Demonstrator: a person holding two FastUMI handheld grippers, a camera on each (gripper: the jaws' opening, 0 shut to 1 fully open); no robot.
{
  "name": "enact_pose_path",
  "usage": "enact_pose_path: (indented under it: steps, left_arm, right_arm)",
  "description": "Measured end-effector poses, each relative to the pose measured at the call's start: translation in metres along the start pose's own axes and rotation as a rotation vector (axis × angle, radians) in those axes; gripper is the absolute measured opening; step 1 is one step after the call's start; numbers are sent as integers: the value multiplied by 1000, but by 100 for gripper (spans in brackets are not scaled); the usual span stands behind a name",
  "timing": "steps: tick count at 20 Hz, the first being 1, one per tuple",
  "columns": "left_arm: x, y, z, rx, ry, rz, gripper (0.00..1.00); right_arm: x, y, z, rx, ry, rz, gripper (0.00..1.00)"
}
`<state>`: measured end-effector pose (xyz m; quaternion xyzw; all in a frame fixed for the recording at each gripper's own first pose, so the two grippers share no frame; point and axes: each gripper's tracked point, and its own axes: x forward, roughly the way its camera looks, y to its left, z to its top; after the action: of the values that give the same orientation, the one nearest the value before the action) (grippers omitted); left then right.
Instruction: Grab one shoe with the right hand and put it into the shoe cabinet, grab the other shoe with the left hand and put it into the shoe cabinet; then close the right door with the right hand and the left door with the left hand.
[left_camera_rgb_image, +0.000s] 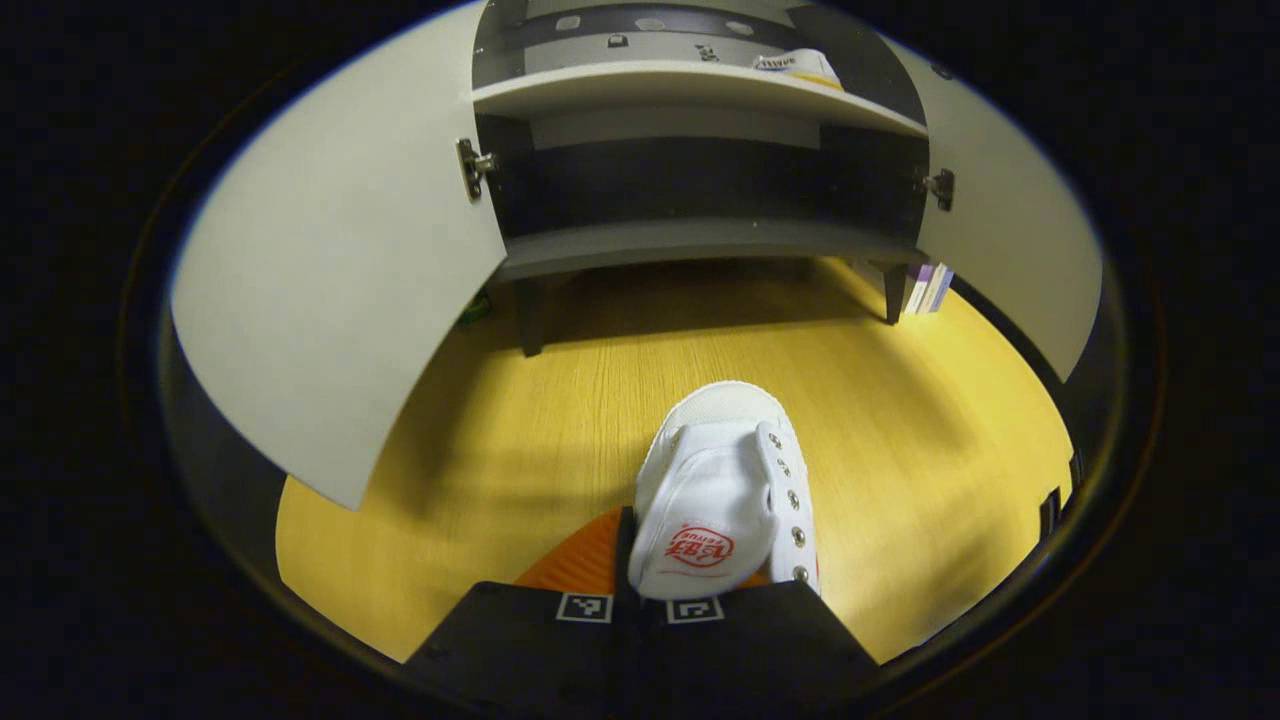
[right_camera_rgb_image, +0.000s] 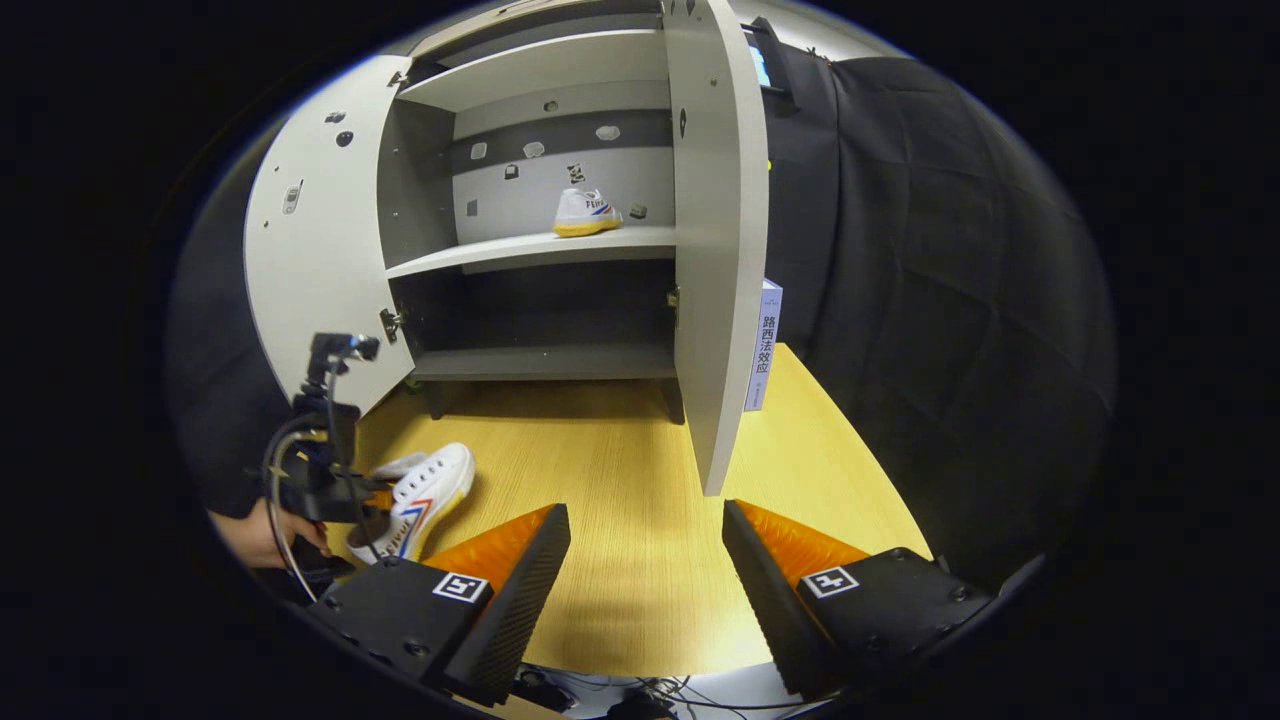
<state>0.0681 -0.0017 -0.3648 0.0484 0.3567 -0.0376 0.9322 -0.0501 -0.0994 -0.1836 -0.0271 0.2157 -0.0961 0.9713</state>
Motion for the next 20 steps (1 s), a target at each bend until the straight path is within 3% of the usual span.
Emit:
enact_pose_path:
  steps: [11,17,20]
  left_arm:
    - [-108,-5,189,14,-220,-51,5]
    - [-106,-4,320,-46,-302,-59,5]
    - [-87,4,382,-51,-336,-41,5]
  right_arm:
    - [-11,-22,25,13,-83,8,98]
    - [-18,-31,45,81,-119,26,98]
    - [-19,-35,50,56,-142,27,97]
